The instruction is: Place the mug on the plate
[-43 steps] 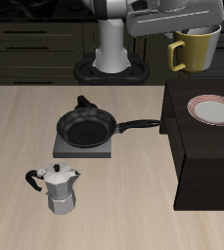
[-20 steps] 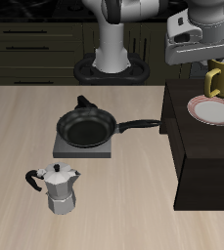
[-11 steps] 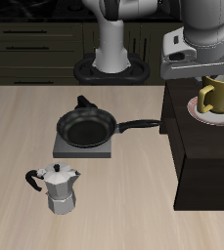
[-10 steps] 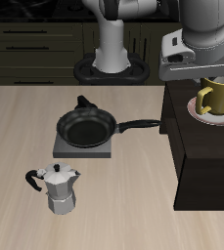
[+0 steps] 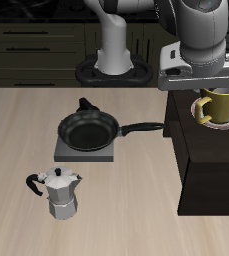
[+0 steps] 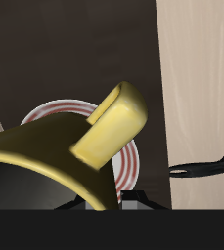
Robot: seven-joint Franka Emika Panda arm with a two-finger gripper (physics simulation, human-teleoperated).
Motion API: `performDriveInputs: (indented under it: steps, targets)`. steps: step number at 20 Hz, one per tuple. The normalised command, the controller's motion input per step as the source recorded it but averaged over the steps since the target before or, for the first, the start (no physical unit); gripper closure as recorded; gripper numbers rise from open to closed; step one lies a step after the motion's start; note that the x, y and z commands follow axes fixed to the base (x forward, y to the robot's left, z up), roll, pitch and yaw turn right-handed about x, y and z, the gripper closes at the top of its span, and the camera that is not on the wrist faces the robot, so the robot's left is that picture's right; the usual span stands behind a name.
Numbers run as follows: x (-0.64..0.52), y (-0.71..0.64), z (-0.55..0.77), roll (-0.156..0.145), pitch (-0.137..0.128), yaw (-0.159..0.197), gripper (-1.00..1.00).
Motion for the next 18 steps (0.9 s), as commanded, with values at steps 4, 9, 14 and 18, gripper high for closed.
performDriveInputs:
  steps: [4, 9, 14, 18]
  targets:
    - [-0.1, 0.16, -0.24, 0.034, 0.022, 0.049, 1.0]
    - [-0.08, 0.04, 0.11, -0.003, -0.002, 0.011, -1.0]
    - [-0.08, -0.05, 0.2, -0.003, -0.034, 0.032, -1.0]
    - [0.02, -0.17, 0.16, -0.034, 0.001, 0.01, -1.0]
